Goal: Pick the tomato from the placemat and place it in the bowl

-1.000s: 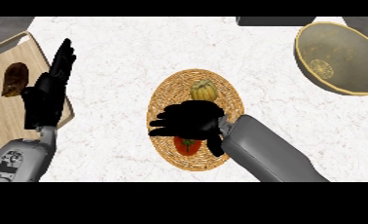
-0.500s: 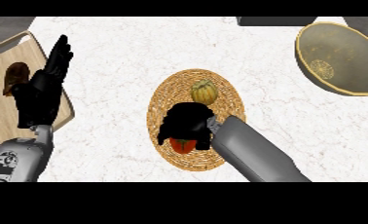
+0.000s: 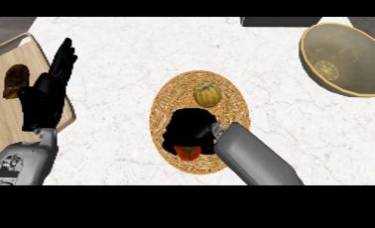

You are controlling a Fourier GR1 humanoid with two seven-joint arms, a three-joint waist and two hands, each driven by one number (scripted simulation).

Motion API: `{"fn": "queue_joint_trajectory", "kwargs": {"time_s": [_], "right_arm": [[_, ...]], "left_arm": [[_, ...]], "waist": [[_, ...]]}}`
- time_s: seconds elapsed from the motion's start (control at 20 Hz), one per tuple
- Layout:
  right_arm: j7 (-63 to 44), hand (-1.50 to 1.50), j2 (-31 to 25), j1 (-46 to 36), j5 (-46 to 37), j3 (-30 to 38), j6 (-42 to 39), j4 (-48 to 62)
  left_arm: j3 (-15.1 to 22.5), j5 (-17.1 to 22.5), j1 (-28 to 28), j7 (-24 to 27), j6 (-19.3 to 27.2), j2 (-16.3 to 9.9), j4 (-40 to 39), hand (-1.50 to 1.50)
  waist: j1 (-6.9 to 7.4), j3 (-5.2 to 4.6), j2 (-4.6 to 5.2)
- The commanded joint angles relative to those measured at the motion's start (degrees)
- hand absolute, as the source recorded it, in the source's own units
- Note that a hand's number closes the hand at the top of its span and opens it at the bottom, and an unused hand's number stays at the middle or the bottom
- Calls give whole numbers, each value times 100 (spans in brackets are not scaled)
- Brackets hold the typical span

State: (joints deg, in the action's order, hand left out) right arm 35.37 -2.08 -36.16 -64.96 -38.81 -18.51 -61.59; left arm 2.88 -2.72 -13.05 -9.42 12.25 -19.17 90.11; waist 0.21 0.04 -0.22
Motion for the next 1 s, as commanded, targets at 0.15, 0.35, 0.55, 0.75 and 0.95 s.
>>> {"fn": "queue_joint_trajectory", "kwargs": {"time_s": [0.15, 0.35, 0.55, 0.75, 0.95], "right_arm": [[-1554, 150, 199, 74, 485, 1327, -173, 258], [-3262, 150, 206, 351, 708, 2789, 268, 594], [-4880, 150, 208, -22, 1060, 3466, 942, 443], [-6217, 150, 208, -650, 1676, 3914, 2128, 142], [-7594, 150, 208, -1535, 1486, 3848, 3353, 79]], "left_arm": [[-68, -99, -59, 110, 23, 104, -86, 0], [-202, -104, 137, 59, 109, 22, -42, 0], [-160, -64, 48, 78, 36, 49, -66, 0], [96, -100, -64, 52, -59, 168, 21, 0], [163, -118, -145, 84, -85, 232, -57, 0]], "waist": [[-27, -5, 71], [-452, -6, 94], [-101, -11, 96], [260, 8, 53], [383, -14, 48]]}}
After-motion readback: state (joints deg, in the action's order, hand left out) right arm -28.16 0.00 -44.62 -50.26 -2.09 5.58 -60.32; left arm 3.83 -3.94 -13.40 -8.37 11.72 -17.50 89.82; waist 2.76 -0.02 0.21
